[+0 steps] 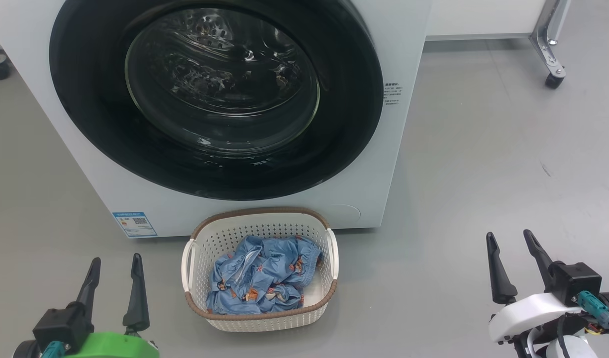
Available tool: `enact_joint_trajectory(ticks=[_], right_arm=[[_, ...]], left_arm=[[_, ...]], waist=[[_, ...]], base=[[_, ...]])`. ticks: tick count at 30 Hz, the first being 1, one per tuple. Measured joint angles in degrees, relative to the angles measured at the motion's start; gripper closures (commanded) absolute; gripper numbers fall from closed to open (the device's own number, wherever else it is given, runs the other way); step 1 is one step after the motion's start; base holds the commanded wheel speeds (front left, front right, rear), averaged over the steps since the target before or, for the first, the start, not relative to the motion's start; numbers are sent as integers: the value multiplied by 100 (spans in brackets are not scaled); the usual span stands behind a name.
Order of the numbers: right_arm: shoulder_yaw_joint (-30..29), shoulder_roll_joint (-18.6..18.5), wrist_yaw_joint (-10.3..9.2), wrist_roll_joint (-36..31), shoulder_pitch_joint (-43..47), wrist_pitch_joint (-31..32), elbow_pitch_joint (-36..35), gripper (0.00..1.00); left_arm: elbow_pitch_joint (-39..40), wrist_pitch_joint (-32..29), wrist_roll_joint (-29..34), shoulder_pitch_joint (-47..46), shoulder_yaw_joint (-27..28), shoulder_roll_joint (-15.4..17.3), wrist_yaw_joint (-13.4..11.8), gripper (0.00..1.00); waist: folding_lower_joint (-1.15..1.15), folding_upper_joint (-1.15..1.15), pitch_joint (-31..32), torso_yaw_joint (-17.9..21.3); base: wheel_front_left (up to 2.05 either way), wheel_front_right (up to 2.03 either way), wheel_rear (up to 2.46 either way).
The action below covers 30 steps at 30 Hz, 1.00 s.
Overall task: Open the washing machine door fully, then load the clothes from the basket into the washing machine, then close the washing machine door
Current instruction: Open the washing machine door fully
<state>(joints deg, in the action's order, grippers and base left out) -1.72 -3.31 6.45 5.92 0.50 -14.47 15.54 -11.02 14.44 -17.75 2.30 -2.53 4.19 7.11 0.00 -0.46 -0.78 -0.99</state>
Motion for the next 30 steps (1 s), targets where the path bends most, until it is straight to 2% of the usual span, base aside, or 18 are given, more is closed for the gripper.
enact_joint_trajectory(ticks=[20,21,22,23,24,30], right_arm=[[-51,13,4,0,-1,0,-21,0],[-51,14,5,0,-1,0,-24,2],[-51,15,5,0,-1,0,-26,23],[-51,16,5,0,-1,0,-29,71],[-51,21,5,0,-1,0,-30,100],[-47,41,8,7,-1,0,-48,100]], left_arm=[[-2,0,-1,1,26,-8,0,0],[-2,0,-1,1,27,-9,0,0],[-2,0,-1,1,27,-9,0,0],[-2,0,-1,1,26,-9,0,0],[-4,0,-1,1,26,-9,0,0],[-4,0,-1,1,26,-9,0,0]], waist=[[0,0,10,6],[0,0,10,6],[0,0,9,7],[0,0,8,6],[0,0,6,6],[0,0,-2,4]], base=[[0,0,0],[0,0,0],[0,0,0],[0,0,0],[0,0,0],[0,0,0]])
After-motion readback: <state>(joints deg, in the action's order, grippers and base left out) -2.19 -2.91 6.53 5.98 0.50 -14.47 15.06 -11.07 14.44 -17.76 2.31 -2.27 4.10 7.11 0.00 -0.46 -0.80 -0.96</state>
